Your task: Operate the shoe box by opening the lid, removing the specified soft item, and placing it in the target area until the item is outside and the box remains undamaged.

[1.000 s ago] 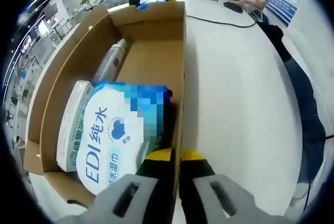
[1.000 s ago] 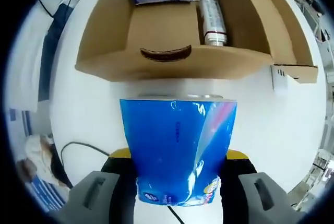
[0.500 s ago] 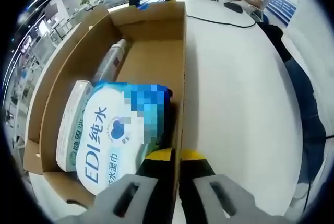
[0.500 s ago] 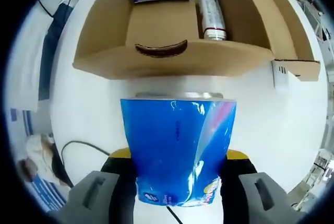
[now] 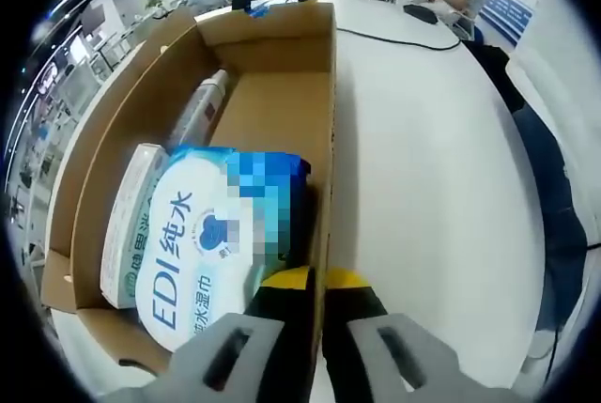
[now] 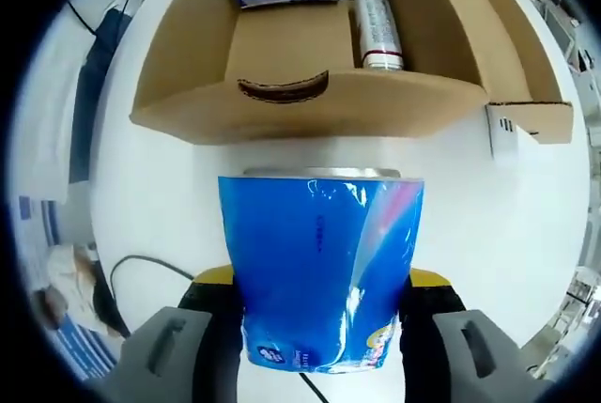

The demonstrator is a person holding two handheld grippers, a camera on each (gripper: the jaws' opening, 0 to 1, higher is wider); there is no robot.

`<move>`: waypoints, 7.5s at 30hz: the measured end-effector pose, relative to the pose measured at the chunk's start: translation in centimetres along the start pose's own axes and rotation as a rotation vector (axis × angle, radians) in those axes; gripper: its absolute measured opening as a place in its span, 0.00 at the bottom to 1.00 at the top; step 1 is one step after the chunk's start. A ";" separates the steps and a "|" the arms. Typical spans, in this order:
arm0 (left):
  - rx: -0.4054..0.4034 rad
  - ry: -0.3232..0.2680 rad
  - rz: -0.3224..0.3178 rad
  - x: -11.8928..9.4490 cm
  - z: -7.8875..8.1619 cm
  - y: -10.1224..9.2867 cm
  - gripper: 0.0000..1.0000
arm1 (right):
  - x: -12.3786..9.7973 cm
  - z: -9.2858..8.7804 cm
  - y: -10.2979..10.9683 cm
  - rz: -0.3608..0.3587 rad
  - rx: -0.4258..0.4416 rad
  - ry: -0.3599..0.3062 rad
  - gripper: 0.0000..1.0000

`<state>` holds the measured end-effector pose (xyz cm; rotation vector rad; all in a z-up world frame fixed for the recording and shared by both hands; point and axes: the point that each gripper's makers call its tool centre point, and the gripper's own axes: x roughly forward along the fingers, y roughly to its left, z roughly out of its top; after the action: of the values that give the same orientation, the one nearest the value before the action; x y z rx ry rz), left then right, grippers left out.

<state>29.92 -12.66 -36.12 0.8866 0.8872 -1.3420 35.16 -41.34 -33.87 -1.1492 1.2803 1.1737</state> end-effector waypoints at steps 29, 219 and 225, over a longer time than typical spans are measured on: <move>0.006 0.005 0.007 0.1 -0.1 0.0 0.01 | -1.5 0.4 0.6 -0.030 0.037 -0.046 0.83; -0.004 -0.011 0.000 0.4 -0.1 -0.1 0.01 | 2.8 16.4 0.1 -0.078 0.081 -0.282 0.19; -0.004 -0.013 0.002 0.4 -0.1 -0.1 0.01 | 2.4 16.3 0.1 -0.094 0.101 -0.298 0.19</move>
<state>29.81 -12.76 -36.52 0.8749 0.8785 -1.3426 36.20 -25.08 -36.55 -0.9120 1.0347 1.1484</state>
